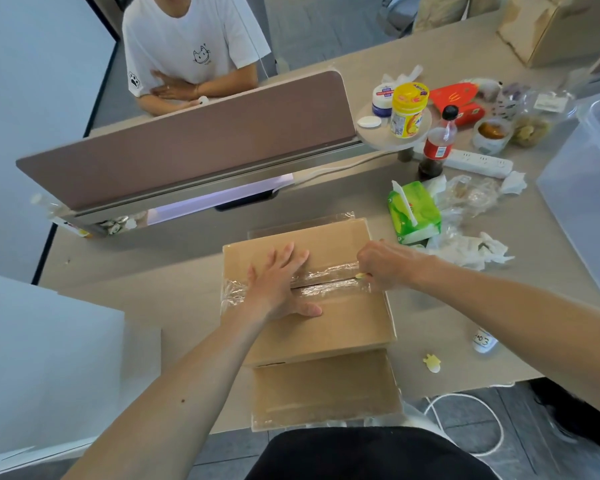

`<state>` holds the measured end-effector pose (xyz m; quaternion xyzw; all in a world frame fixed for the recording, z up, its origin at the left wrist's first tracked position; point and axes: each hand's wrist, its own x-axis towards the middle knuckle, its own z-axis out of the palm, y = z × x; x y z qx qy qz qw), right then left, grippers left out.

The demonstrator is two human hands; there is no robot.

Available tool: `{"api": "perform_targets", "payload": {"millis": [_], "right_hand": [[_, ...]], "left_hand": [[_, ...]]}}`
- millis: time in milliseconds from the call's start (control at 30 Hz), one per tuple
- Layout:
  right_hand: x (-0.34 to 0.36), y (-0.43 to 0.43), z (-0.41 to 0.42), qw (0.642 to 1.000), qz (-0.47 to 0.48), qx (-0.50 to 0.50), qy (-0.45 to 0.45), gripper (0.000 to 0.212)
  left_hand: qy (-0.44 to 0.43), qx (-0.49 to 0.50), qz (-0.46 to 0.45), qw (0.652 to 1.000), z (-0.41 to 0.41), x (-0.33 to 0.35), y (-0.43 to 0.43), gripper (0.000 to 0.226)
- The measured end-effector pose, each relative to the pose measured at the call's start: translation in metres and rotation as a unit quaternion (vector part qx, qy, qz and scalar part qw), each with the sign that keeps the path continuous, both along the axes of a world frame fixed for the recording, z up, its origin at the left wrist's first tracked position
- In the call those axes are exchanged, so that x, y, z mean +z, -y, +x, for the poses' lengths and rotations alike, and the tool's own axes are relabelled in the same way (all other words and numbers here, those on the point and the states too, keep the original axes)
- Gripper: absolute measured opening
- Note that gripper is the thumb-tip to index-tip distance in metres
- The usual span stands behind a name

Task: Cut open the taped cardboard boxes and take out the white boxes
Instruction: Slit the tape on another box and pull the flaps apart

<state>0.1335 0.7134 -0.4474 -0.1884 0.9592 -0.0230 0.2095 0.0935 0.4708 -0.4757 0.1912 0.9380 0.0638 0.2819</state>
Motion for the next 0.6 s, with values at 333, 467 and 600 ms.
{"api": "perform_targets", "payload": {"millis": [333,467,600], "right_hand": [[0.0,-0.025,0.004,0.998,0.038,0.034,-0.029,0.025],[-0.005,-0.037,0.007,0.999,0.007,0.024,-0.037,0.025],[-0.009,-0.047,0.012,0.999,-0.01,0.01,-0.035,0.025]], "left_hand": [[0.008,0.011,-0.01,1.0,-0.001,0.001,-0.002,0.131],[0.014,0.016,-0.015,1.0,-0.001,0.001,-0.002,0.132],[0.015,0.017,-0.018,1.0,-0.001,0.003,-0.004,0.132]]}}
